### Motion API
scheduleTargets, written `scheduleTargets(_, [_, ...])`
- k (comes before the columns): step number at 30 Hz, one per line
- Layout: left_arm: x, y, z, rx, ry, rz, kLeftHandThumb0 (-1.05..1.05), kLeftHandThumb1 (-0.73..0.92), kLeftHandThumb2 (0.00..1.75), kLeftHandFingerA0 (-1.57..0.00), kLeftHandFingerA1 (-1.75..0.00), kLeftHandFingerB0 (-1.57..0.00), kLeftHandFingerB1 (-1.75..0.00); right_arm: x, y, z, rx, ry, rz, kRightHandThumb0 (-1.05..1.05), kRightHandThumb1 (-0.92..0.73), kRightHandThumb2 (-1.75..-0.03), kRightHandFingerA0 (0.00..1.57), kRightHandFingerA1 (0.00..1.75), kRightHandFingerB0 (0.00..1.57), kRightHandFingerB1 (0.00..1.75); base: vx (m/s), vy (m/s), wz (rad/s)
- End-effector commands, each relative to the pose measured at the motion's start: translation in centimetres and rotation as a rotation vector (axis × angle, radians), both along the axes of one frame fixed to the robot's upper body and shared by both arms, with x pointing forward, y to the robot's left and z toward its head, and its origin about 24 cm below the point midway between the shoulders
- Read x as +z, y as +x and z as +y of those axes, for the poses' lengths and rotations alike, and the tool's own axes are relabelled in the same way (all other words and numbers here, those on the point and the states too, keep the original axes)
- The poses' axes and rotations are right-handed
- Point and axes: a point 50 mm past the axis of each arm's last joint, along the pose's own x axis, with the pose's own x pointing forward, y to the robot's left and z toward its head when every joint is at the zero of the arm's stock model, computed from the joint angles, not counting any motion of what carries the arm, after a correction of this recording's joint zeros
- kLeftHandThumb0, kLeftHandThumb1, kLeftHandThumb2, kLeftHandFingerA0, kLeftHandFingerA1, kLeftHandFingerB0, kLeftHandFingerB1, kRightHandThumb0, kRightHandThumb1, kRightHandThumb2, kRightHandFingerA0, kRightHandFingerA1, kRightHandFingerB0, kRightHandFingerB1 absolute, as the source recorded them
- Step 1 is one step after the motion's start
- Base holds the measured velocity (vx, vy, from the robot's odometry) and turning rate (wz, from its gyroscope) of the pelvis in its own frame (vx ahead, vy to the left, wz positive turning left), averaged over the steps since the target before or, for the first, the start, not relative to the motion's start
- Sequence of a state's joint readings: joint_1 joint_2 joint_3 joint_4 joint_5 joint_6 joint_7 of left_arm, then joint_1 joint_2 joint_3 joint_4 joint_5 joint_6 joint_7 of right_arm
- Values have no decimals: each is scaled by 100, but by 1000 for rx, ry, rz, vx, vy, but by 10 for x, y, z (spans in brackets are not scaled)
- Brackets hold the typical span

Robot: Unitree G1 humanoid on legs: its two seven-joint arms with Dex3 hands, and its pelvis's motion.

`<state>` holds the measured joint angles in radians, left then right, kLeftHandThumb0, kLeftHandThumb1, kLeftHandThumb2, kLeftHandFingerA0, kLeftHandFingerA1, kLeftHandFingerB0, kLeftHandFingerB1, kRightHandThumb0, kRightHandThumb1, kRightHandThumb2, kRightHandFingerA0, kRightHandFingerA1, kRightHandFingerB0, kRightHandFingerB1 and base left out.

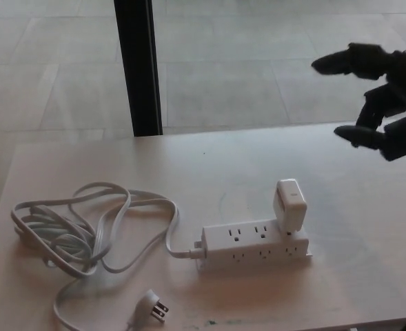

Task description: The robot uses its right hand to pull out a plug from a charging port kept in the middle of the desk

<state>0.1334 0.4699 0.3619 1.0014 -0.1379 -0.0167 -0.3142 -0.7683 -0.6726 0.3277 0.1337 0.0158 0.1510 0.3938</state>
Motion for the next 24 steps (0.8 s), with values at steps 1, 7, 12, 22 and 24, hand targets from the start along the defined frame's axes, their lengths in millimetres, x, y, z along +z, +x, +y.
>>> scheduleTargets(1, [9, 2, 8, -50, 51, 20, -65, 92, 71, -31, -59, -20, -45, -24, 4, 10, 11, -313, 58, -87, -65, -60, 78, 153, 23, 32, 0, 0, 0])
scheduleTargets(7, [13, 3, 9, -48, 49, 2, -65, 74, 107, -29, -64, -14, -54, -28, 9, 15, 22, -417, 50, -93, -55, -92, 84, 132, 15, 43, 0, 0, 0])
scheduleTargets(12, [12, 3, 11, -36, 53, 14, -65, 73, 106, -29, -62, -16, -52, -28, 12, 19, 33, -491, 31, -92, -70, -63, 77, 137, 19, 34, 0, 0, 0])
scheduleTargets(22, [12, 4, 8, -65, 64, 23, -66, 73, 106, -29, -62, -16, -52, -34, 20, 26, 5, -577, 17, -96, -55, -91, 90, 145, 12, 42, 0, 0, 0])
scheduleTargets(24, [13, 4, 7, -65, 54, 19, -66, 73, 106, -28, -61, -15, -52, -33, 21, 28, 1, -583, 0, -93, -67, -66, 79, 162, 15, 36, 0, 0, 0])
